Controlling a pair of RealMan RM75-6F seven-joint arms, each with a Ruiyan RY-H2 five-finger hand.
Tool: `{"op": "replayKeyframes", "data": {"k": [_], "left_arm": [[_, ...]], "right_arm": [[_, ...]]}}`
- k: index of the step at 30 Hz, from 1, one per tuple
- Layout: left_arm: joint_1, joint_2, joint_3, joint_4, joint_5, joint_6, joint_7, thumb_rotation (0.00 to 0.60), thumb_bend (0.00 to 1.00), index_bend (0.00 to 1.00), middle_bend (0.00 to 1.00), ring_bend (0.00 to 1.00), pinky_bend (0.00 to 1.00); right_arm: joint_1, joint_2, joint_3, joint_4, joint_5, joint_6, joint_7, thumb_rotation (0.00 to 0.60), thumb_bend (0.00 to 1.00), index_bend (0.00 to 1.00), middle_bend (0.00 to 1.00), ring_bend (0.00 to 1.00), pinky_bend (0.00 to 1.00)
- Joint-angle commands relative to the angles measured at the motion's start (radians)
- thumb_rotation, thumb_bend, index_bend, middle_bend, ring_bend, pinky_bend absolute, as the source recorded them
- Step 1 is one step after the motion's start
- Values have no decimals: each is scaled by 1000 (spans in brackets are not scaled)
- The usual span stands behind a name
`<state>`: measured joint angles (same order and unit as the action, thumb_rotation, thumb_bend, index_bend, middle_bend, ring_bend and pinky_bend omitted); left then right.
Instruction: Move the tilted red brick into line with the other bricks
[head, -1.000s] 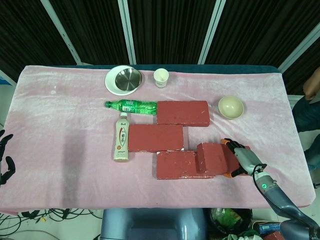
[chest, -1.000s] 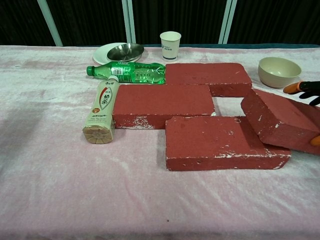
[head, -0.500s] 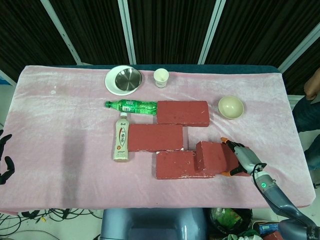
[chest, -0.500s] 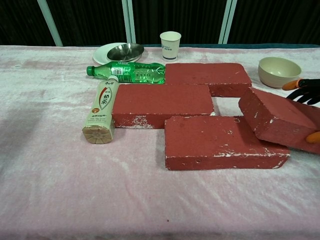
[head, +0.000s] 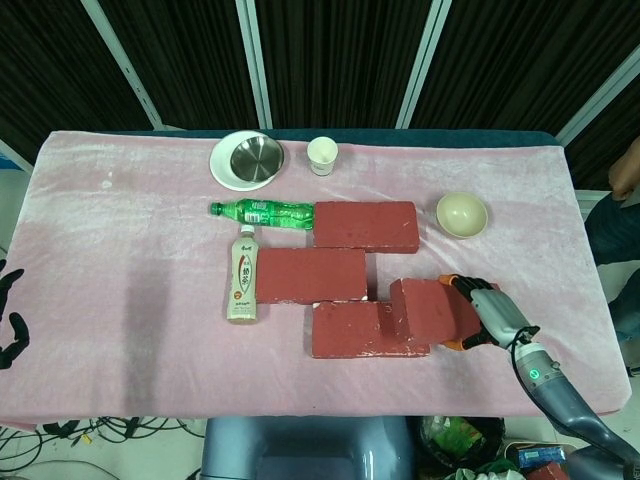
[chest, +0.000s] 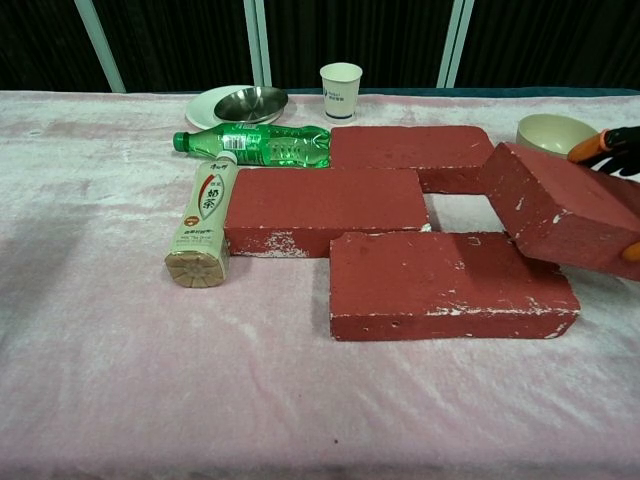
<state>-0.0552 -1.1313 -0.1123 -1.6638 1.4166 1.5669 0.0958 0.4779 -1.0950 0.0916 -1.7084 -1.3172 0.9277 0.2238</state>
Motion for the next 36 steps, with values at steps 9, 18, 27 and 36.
{"op": "replayKeyframes", "data": {"k": [9, 18, 27, 36], "left_arm": [[0, 0, -2, -1, -2, 1, 0, 600, 735, 160, 42, 0, 0], [0, 1, -5, -2, -6, 0, -3, 600, 735, 160, 42, 0, 0], [0, 3, -5, -2, -6, -1, -5, 600, 735, 160, 42, 0, 0], [0, 4, -7, -3, -9, -2, -7, 600, 735, 159, 42, 0, 0]], "right_arm": [[73, 43, 66, 1, 171, -2, -357, 600, 27, 186, 311, 225, 91], [158, 25, 112, -37, 470, -25, -542, 600, 27, 187, 308, 225, 91], [259, -43, 120, -66, 732, 27, -708, 600, 28, 189, 307, 225, 91], [326, -144, 114, -33, 804, 72, -785, 600, 28, 189, 307, 226, 91]]}}
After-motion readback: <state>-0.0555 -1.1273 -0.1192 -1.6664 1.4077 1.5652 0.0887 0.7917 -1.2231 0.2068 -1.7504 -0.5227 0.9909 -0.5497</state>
